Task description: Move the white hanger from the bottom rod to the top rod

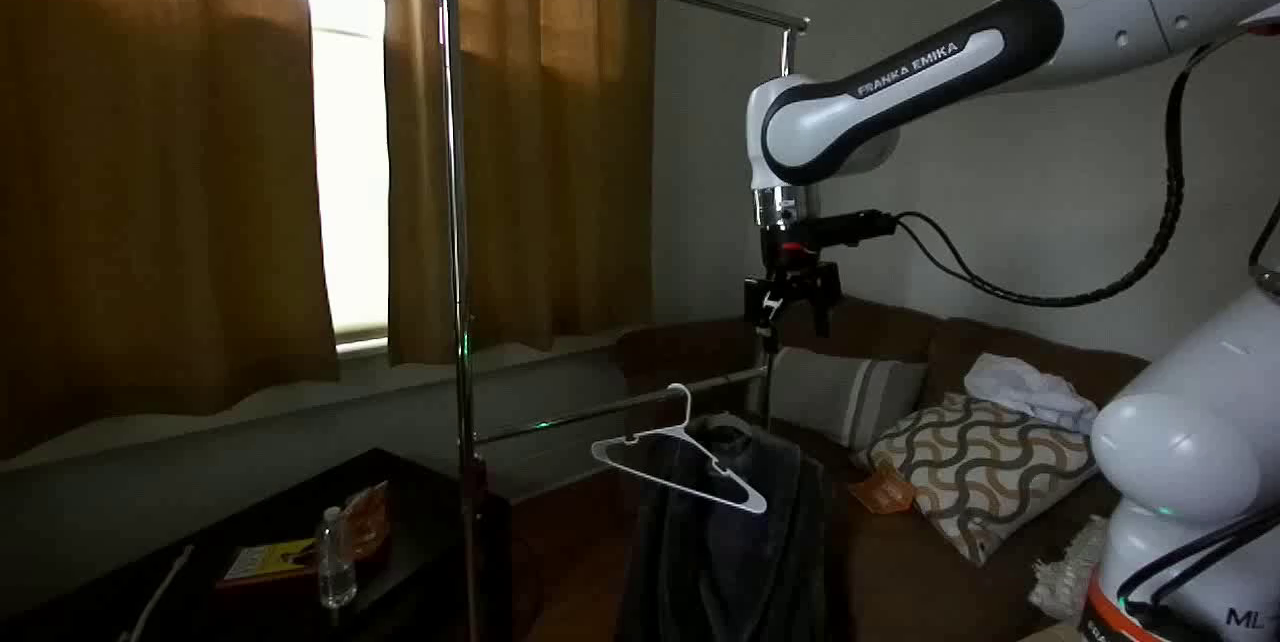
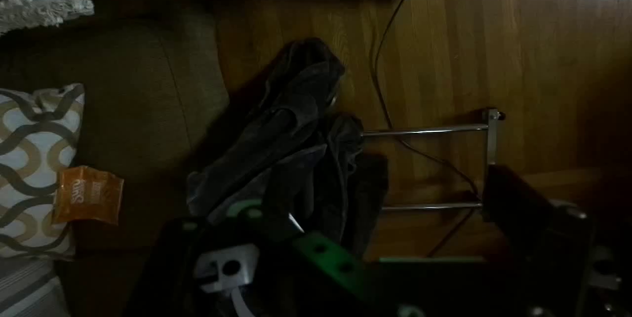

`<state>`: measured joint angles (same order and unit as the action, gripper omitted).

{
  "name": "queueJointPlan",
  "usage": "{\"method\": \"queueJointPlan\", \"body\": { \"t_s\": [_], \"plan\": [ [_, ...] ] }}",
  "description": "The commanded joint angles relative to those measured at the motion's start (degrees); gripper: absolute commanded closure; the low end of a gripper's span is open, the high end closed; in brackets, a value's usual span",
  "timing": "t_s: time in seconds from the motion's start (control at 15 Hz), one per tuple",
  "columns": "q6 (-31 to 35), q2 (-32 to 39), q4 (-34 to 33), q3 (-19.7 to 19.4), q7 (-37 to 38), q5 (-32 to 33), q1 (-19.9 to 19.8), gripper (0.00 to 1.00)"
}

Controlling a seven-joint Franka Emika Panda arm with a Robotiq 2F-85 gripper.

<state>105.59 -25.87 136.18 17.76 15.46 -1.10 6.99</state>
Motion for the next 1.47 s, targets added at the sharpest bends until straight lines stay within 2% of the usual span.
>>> {"method": "queueJointPlan", "body": {
  "t_s": [0.0, 0.33, 0.47, 0.6, 0.8, 0.93, 1.07, 1.2, 1.27, 1.4],
  "plan": [
    [-0.1, 0.2, -0.1, -1.0, 0.4, 0.5, 1.2, 0.00],
    [-0.1, 0.2, -0.1, -1.0, 0.4, 0.5, 1.2, 0.00],
    [-3.0, 3.9, -1.8, -1.5, 1.6, 2.6, -0.7, 0.00],
    [-0.7, 7.6, -2.8, -2.4, -3.1, 5.0, -0.5, 0.00],
    [0.8, 14.0, -5.7, -2.6, -7.8, 12.5, -0.3, 0.00],
    [4.6, 17.4, -7.0, -3.0, -11.1, 16.9, 0.3, 0.00],
    [10.4, 20.9, -8.0, -4.1, -15.7, 18.7, 0.6, 0.00],
    [13.8, 24.8, -9.1, -5.6, -20.8, 15.3, 0.6, 0.00],
    [12.0, 20.9, -7.2, -5.0, -16.5, 16.5, 0.9, 0.00],
    [13.5, 23.8, -8.2, -5.9, -19.1, 16.3, 0.8, 0.00]
  ]
}}
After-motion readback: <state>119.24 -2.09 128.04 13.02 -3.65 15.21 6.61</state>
